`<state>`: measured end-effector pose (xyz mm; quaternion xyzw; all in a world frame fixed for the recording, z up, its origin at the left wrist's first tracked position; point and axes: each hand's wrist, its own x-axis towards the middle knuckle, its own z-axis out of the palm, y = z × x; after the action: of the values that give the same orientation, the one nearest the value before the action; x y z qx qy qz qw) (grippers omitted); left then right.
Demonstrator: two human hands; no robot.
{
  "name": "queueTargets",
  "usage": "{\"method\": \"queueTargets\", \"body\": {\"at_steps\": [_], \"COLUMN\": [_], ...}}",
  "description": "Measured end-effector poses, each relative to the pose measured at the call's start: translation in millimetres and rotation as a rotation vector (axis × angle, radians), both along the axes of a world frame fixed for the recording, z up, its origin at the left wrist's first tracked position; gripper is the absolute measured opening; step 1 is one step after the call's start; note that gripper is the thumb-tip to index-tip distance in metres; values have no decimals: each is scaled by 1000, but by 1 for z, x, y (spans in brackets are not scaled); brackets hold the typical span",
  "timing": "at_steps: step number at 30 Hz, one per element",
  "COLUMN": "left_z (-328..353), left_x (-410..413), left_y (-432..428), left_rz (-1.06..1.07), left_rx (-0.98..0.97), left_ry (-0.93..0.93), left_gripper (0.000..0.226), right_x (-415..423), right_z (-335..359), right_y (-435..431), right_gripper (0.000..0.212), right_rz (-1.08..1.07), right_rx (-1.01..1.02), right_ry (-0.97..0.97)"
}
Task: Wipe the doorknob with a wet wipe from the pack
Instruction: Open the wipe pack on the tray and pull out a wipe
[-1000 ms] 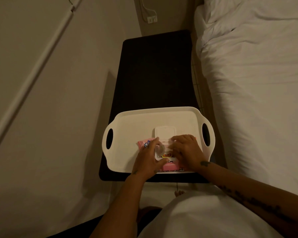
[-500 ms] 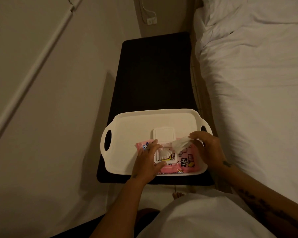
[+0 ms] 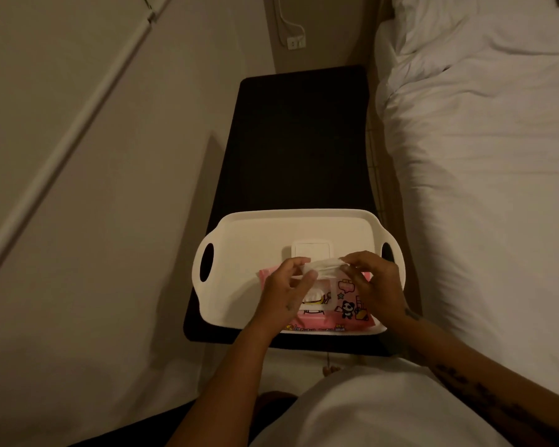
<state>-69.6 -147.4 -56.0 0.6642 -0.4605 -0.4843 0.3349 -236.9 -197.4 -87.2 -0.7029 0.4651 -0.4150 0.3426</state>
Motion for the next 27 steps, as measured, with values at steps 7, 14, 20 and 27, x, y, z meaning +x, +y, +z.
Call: {"method": "queueTargets", "body": {"at_steps": [7,14,20,27], "left_z": [0,-9,-5,-10], "left_x": [19,40,46,58], "left_y": [9,29,38,45], "left_rz": [285,392,414,487], "left_rx": [12,30,37,68], "left_ry": [151,152,211,206], "left_gripper": [34,42,46,51], "right_x": [18,44,50,33], "right_z": [1,-3,10,12], "right_y": [-13,-46,-37,6], "right_gripper": [26,49,40,29], "right_rz": [262,308,250,474], "right_rx": [121,184,87,-72], "right_ry": [147,546,439,397]}}
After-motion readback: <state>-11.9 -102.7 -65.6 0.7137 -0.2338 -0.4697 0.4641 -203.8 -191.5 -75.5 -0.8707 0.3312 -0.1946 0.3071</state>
